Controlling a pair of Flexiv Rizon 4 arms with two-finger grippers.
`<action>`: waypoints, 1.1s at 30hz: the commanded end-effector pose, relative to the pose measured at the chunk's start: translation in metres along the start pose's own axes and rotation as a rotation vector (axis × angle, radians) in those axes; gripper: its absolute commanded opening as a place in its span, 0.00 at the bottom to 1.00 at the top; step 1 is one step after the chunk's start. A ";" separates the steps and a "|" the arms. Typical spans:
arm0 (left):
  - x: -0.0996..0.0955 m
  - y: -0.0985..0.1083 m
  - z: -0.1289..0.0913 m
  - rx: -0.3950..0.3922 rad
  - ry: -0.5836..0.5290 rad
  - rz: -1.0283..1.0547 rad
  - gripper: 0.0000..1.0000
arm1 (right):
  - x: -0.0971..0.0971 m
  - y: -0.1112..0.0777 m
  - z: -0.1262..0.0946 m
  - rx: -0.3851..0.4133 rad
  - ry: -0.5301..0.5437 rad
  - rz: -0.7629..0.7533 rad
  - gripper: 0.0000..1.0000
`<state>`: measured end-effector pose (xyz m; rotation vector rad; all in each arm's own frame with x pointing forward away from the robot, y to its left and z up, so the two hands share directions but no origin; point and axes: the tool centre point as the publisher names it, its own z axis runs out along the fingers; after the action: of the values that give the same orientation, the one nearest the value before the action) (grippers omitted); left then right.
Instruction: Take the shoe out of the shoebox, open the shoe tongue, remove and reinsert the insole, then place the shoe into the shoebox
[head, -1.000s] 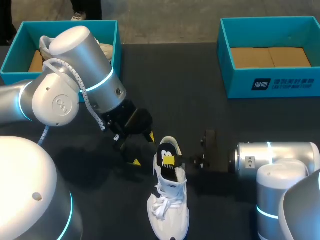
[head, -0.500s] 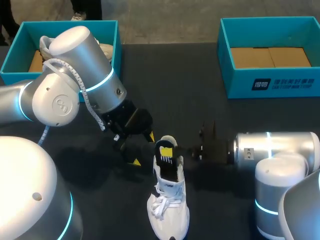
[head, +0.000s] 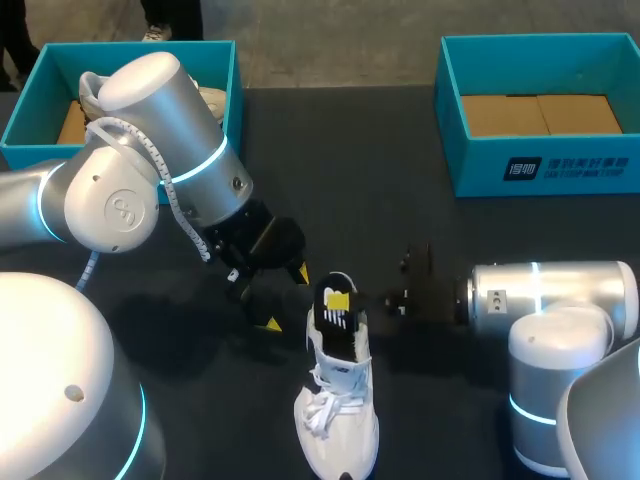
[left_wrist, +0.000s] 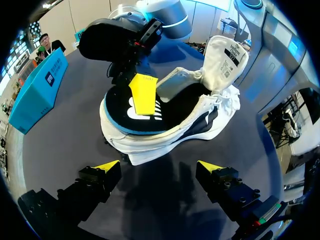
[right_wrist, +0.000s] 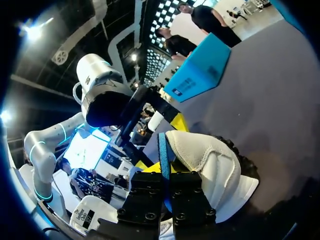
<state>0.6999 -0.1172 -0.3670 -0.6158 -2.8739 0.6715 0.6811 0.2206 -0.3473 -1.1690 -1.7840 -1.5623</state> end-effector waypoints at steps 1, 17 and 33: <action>0.001 0.000 0.000 -0.003 -0.002 0.000 1.00 | -0.001 -0.008 0.005 0.020 -0.014 0.016 0.00; 0.001 0.000 0.000 -0.003 -0.002 0.000 1.00 | -0.001 -0.033 0.005 0.055 -0.040 0.070 0.00; 0.001 0.000 0.000 -0.003 -0.002 0.000 1.00 | 0.023 -0.004 0.002 0.017 -0.064 -0.063 0.49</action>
<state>0.6999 -0.1172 -0.3670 -0.6158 -2.8740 0.6715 0.6660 0.2278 -0.3335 -1.1689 -1.8778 -1.5621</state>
